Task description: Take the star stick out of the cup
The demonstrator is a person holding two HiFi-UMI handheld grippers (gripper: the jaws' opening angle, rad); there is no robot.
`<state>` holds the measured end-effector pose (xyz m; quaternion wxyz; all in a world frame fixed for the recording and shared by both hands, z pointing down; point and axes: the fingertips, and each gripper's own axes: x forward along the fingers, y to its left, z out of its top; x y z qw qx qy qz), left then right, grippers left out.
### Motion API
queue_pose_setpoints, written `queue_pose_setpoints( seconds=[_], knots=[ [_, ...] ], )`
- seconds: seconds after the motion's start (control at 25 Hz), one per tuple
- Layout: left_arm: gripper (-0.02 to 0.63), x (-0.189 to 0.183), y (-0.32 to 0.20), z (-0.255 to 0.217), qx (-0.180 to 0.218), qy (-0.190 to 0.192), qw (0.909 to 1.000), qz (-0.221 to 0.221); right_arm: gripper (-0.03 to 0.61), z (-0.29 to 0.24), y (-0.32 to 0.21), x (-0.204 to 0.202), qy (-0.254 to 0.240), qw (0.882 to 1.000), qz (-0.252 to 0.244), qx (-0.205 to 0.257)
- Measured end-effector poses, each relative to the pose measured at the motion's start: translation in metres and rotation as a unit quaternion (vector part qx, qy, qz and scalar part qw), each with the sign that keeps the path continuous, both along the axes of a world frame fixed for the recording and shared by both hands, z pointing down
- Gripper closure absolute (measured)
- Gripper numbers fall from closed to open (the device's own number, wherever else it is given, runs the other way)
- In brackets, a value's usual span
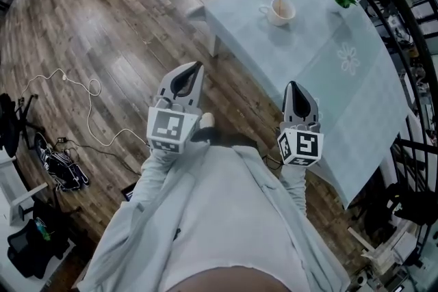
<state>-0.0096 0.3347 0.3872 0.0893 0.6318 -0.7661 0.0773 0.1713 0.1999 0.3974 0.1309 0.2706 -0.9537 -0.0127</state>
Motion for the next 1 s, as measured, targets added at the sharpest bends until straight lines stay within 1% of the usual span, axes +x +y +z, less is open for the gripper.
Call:
queue_pose_setpoints(
  seconds=[0.12,0.28,0.4,0.52,0.8,1.0],
  knots=[
    [0.592,-0.014,0.000,0.007,-0.005,0.004,1.0000,0.002,0.563,0.004,0.000,-0.011,-0.003,1.000,0.009,-0.008],
    [0.592,-0.029,0.001,0.019,-0.016,0.015,0.9998,-0.002,0.563,0.013,0.000,-0.026,0.000,1.000,0.009,-0.021],
    [0.592,-0.040,-0.006,0.028,-0.024,0.021,0.9995,-0.005,0.563,0.020,-0.011,-0.038,-0.004,0.999,0.012,-0.034],
    [0.592,-0.055,-0.022,0.033,-0.029,0.024,0.9993,-0.005,0.563,0.026,-0.028,-0.054,0.003,0.999,0.012,-0.034],
    [0.592,-0.095,-0.085,0.024,-0.027,0.008,0.9996,0.010,0.563,0.027,-0.089,-0.092,-0.001,0.999,0.022,-0.029],
    [0.592,-0.124,-0.150,0.011,-0.025,-0.004,0.9991,0.033,0.563,0.021,-0.144,-0.115,-0.005,0.999,0.042,-0.026]
  ],
)
